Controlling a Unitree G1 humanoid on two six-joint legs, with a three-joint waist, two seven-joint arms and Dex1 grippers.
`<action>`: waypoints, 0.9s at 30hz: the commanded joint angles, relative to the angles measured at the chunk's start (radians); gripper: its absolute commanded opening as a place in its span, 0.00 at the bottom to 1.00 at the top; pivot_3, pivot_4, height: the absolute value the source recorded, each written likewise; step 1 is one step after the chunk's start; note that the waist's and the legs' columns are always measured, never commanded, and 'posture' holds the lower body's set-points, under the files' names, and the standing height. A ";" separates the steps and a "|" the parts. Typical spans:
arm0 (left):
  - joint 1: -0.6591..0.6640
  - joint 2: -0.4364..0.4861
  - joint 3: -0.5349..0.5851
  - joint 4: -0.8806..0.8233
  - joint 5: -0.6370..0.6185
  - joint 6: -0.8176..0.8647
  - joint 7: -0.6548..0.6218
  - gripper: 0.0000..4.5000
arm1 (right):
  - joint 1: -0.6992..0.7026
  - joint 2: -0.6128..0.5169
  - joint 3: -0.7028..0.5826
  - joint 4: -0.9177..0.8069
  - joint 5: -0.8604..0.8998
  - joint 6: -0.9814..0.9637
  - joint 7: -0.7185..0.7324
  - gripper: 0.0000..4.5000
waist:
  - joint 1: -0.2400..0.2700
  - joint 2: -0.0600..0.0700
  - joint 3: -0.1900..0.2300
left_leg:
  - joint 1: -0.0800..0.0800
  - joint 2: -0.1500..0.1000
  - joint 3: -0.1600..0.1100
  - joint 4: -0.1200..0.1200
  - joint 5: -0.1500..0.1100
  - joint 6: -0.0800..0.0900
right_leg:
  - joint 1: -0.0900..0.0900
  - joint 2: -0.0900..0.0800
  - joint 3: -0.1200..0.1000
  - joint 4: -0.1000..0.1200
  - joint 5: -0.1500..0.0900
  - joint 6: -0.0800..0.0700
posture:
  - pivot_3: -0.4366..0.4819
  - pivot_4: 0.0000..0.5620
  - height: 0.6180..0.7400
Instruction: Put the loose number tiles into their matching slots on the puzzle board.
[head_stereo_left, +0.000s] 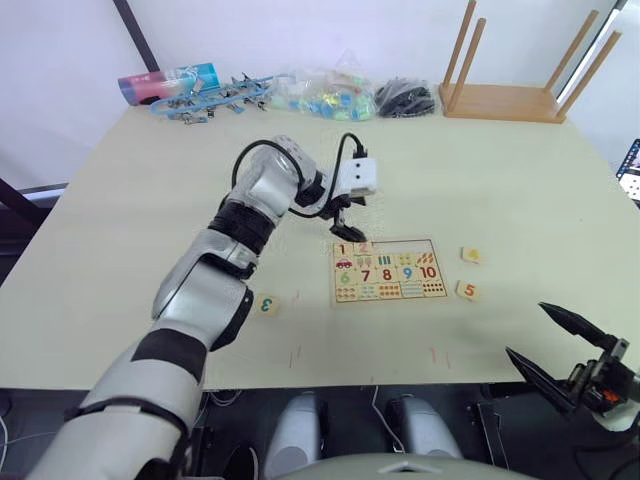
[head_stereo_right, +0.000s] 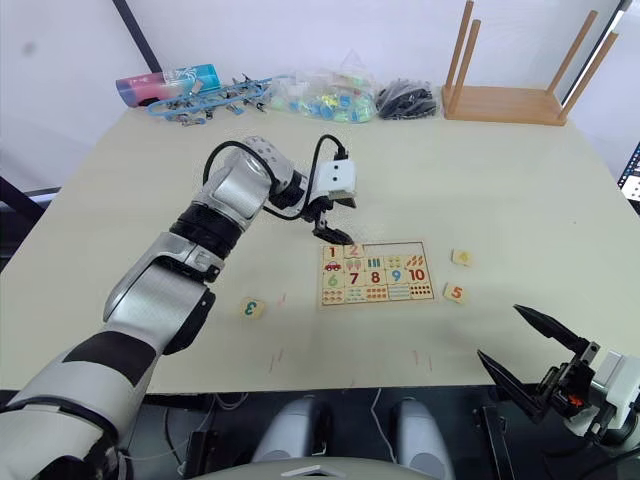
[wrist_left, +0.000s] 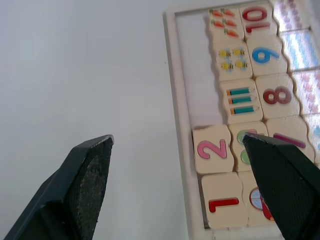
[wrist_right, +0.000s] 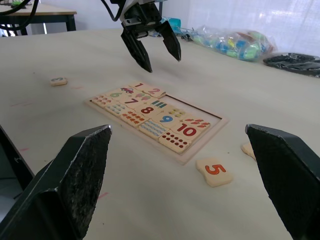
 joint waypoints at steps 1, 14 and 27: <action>-0.035 -0.023 0.067 0.129 -0.035 -0.115 0.033 0.97 | -0.004 -0.002 -0.005 -0.003 0.008 -0.019 0.004 1.00 | 0.000 0.000 0.000 | 0.000 0.000 0.000 0.000 0.000 0.000 | 0.000 0.000 0.000 0.000 0.001 0.001 | 0.48 0.27 0.98; -0.025 -0.077 0.148 0.395 -0.022 -0.457 0.105 0.06 | -0.012 -0.006 -0.007 0.004 0.010 -0.019 0.010 1.00 | 0.000 -0.001 0.000 | 0.000 0.000 0.000 0.000 0.000 0.000 | 0.000 0.000 0.000 0.000 0.001 0.001 | 0.48 0.27 0.98; -0.010 -0.099 0.121 0.462 0.075 -0.595 0.124 0.01 | 0.006 0.002 -0.012 -0.004 0.013 -0.026 0.005 1.00 | 0.000 -0.001 0.000 | -0.001 0.000 0.000 0.000 0.000 0.000 | 0.000 0.000 0.000 0.000 0.001 0.001 | 0.48 0.27 0.98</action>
